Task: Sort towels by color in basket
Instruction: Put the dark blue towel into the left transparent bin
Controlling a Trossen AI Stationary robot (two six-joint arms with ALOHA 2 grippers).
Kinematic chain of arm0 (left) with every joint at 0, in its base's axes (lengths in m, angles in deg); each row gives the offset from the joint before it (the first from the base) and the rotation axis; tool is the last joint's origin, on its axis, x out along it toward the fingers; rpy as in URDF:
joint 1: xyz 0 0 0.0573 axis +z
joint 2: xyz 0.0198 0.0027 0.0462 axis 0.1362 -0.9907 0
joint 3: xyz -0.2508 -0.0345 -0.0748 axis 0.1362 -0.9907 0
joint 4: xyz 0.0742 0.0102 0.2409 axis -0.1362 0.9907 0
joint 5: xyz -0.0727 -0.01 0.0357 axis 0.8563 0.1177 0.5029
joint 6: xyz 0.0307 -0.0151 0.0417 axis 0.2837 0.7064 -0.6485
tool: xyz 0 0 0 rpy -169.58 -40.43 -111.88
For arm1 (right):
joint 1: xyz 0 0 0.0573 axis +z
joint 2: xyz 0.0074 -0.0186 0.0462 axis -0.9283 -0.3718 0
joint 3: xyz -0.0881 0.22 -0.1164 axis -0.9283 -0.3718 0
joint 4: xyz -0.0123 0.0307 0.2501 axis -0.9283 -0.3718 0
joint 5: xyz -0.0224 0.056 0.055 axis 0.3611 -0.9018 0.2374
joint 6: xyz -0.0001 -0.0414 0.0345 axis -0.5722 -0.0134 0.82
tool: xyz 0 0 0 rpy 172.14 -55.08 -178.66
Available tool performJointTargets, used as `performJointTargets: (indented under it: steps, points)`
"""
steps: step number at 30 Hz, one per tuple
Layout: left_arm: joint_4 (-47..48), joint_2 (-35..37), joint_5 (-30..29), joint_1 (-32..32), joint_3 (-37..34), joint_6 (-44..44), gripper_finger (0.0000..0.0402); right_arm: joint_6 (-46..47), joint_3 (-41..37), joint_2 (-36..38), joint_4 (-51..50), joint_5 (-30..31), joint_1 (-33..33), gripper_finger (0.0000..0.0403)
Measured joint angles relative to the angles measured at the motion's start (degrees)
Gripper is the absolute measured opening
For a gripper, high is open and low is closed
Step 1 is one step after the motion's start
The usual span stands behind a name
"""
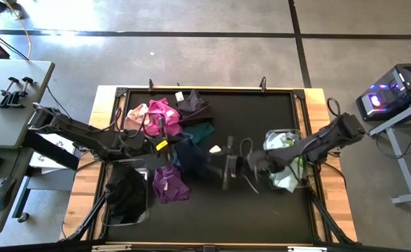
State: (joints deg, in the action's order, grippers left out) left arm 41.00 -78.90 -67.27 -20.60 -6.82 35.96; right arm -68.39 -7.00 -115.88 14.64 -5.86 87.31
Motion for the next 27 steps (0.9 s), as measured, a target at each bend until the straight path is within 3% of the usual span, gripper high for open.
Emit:
performJointTargets:
  steps: [4,8,13,20,24,27]
  points:
    - [-3.26,-1.35,3.79,0.00,0.00,0.07,0.0001,6.00,0.00,-3.09,0.56,-7.94,-6.08,0.0181]
    - [-5.31,-1.68,9.34,0.00,0.02,0.36,0.0001,6.26,0.00,-8.83,9.24,-14.27,-9.26,0.0181]
    - [-7.67,-1.70,14.84,-0.11,0.02,0.48,0.0001,5.37,0.10,-15.53,21.12,-14.64,-9.77,0.0181]
    - [-11.39,-1.68,17.29,-0.15,0.02,2.02,0.0001,5.30,6.53,-23.74,23.09,-14.59,-9.88,0.0168]
    - [-9.82,-1.70,15.14,-0.15,0.02,2.76,0.0001,5.10,10.14,-26.35,21.63,-10.12,-9.84,0.0119]
    - [-8.37,-1.68,9.42,-0.15,0.02,4.42,0.0004,4.41,10.60,-26.43,19.87,-9.88,-9.77,0.0065]
